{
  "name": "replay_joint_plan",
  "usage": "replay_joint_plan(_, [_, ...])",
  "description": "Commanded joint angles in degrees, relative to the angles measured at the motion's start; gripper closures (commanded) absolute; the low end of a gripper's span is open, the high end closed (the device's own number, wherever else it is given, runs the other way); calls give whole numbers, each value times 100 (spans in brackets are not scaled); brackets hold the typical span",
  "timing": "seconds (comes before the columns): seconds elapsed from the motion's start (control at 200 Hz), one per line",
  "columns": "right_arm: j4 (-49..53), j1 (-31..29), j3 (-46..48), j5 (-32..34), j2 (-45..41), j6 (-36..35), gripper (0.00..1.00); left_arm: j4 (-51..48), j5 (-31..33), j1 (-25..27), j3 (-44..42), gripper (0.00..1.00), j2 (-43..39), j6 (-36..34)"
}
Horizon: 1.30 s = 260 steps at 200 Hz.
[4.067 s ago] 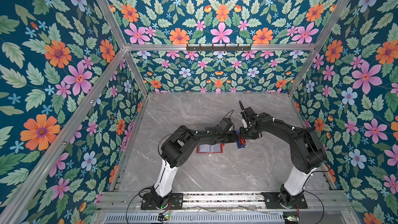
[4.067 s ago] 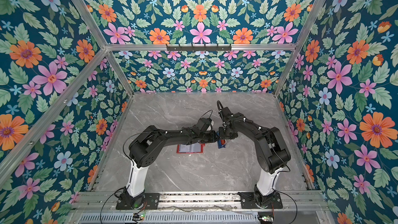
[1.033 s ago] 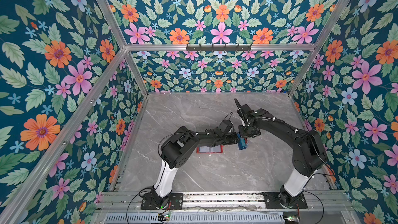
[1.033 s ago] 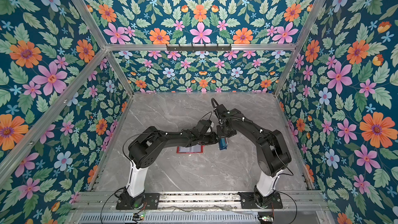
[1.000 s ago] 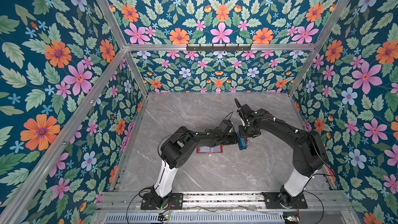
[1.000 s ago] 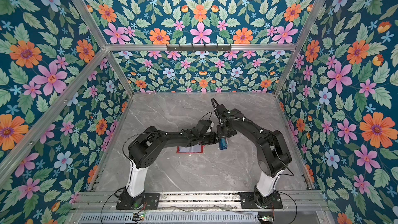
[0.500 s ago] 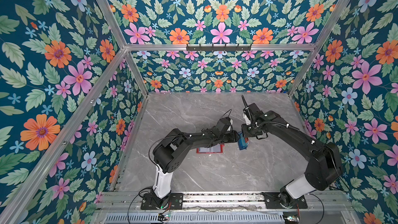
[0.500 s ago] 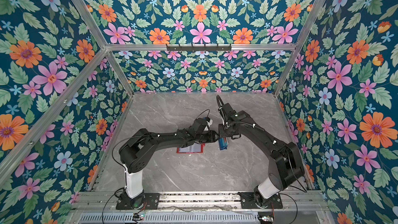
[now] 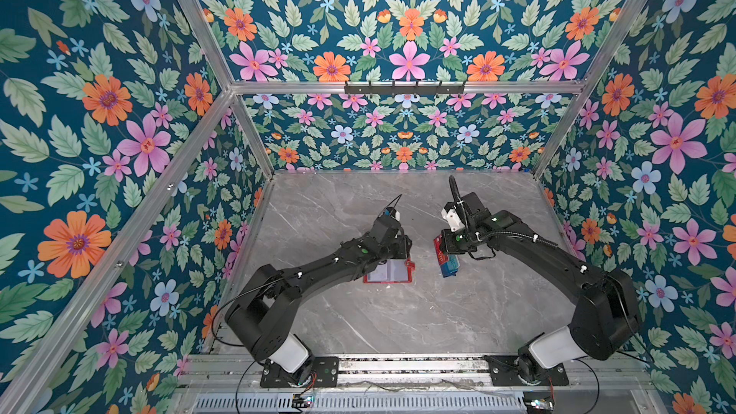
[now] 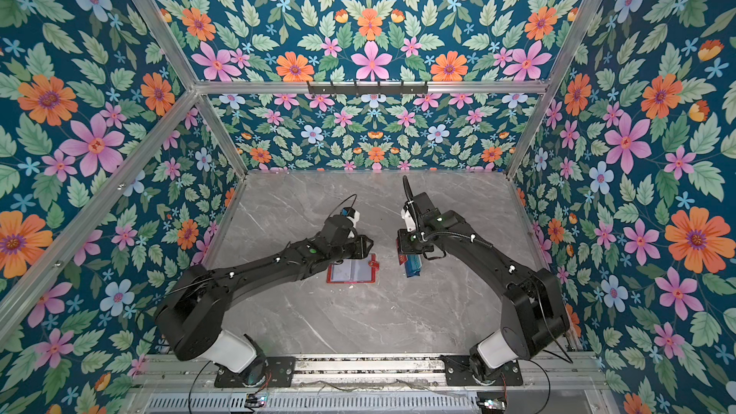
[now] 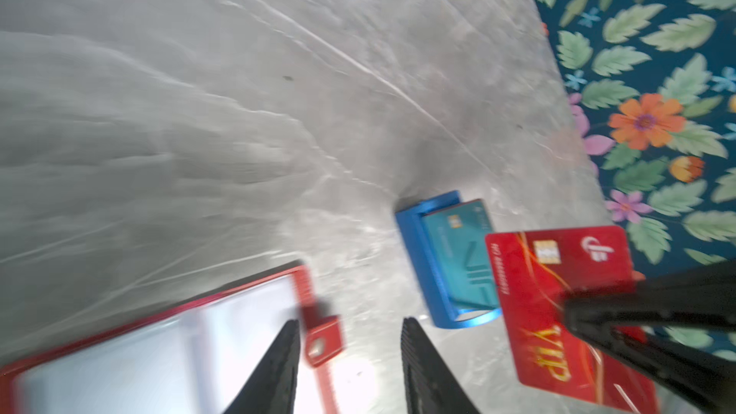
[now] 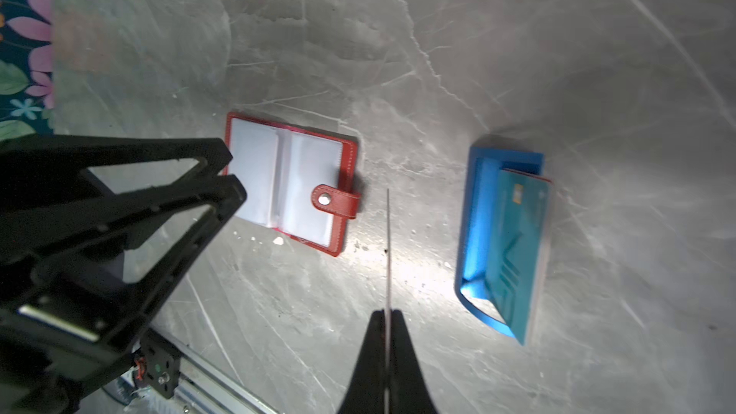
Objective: Put the credit cards into the card holder
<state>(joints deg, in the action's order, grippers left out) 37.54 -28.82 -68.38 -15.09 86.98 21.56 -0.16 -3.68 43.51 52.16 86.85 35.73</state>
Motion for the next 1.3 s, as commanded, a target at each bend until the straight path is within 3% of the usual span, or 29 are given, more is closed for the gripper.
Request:
replay_joint_plan(0.0, [-456,-63,55,-578,92,181,100,-281,206,-239,-345,56,-457,-141])
replay_joint_plan(0.31, [-1102,-441,-16,-1066,723,487,100,-282,-428,-1341,-1546,61,-1538,-72])
replay_joint_plan(0.445, [-1397,-541,-59,-1311,1127,637,100,-119,-830,-1583,-1764,73,-1469,-5])
replay_joint_plan(0.605, [-1592,-649,-126,-1573,1493,732,100,152,-1225,-1617,-1832,88,-1122,129])
replay_joint_plan(0.765, [-1786,-695,-100,-1762,1767,820,100,332,-966,-1617,-2012,95,-965,446])
replay_joint_plan(1.295, [-2209,-695,-157,-2105,2238,1006,100,485,-912,-1617,-1994,99,-300,659])
